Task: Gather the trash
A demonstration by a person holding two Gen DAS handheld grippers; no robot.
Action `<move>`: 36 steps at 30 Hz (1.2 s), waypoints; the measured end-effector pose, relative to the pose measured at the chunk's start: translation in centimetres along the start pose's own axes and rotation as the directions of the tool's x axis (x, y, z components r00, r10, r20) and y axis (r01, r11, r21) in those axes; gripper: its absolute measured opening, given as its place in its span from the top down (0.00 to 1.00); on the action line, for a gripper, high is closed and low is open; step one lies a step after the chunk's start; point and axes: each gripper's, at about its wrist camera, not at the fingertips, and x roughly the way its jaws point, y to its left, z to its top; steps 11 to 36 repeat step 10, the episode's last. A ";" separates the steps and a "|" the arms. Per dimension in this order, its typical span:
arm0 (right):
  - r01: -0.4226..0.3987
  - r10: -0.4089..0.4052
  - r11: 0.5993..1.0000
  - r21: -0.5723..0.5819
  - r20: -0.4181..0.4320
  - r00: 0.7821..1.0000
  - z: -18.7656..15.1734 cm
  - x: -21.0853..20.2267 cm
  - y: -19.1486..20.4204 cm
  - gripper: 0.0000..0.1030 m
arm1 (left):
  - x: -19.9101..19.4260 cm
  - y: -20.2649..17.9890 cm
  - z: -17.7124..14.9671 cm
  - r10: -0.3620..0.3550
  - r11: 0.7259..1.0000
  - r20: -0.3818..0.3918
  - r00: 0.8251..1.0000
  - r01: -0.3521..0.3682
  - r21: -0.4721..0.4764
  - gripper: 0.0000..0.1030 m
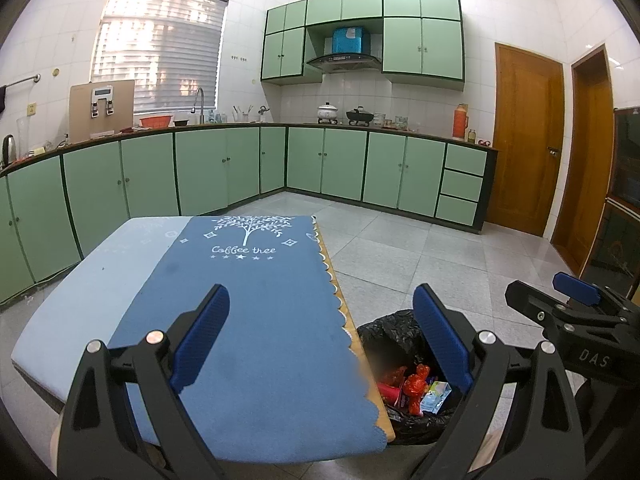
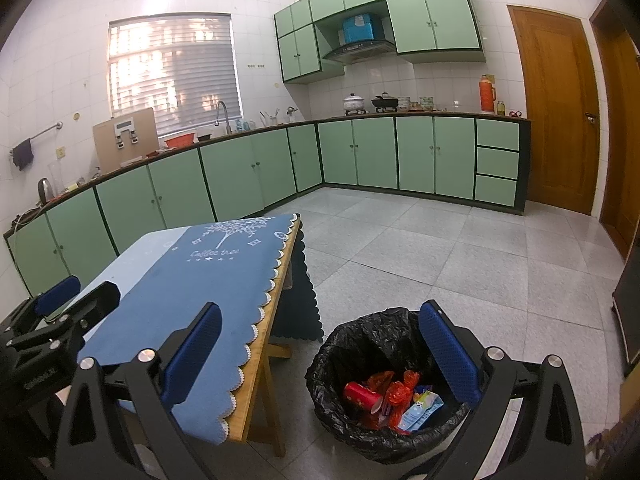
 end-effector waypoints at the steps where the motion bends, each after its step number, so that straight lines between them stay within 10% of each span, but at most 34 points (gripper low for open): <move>1: 0.001 -0.001 1.000 0.001 -0.001 1.000 -0.1 0.1 -0.1 0.06 | 0.0 0.0 0.0 0.000 1.000 -0.001 1.000 0.000 -0.001 0.13; 36: 0.003 -0.003 1.000 0.001 -0.003 1.000 -0.3 0.2 -0.3 0.06 | 0.2 -0.3 0.3 0.005 1.000 -0.011 1.000 -0.005 -0.001 0.13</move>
